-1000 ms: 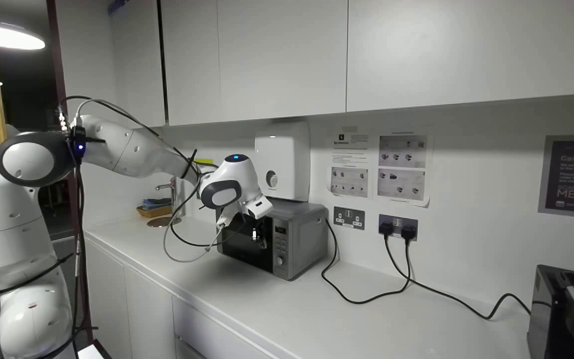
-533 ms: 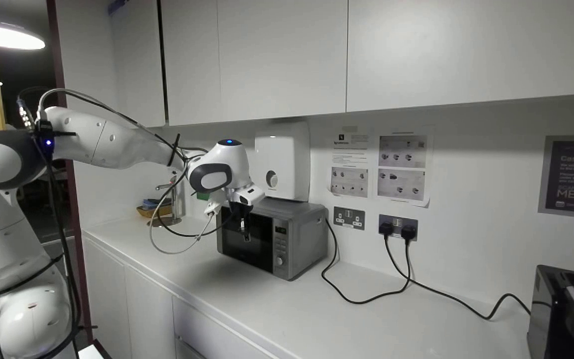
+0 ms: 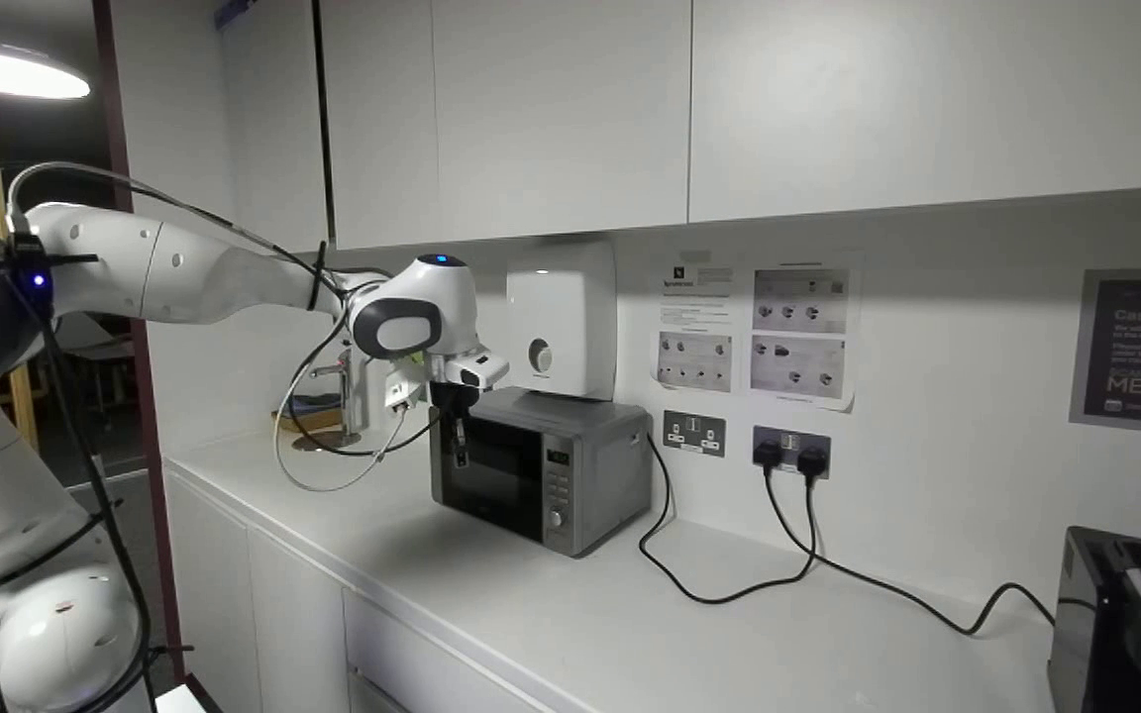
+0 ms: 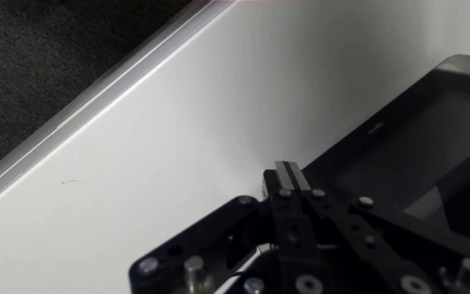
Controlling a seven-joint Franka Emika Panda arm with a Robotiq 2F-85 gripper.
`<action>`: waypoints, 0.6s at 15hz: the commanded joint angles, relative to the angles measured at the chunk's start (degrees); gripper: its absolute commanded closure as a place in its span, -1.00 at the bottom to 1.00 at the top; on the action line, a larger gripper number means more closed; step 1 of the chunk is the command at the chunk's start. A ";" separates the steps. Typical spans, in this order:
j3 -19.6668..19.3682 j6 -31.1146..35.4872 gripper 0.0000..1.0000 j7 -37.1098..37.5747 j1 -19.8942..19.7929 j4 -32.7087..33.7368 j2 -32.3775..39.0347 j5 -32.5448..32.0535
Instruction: Press a button on the microwave.
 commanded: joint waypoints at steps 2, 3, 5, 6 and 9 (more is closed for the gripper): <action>-0.77 -3.96 1.00 -6.05 -0.12 -0.70 -3.75 0.12; -0.81 -4.45 1.00 -6.85 -0.14 -0.67 -4.02 -0.06; -1.00 -5.27 1.00 -8.64 -0.22 -0.72 -4.64 -0.40; -1.11 -5.77 1.00 -9.39 -0.26 -0.69 -4.86 -0.48; -1.76 -7.10 1.00 -12.11 -0.35 -0.60 -5.49 -0.74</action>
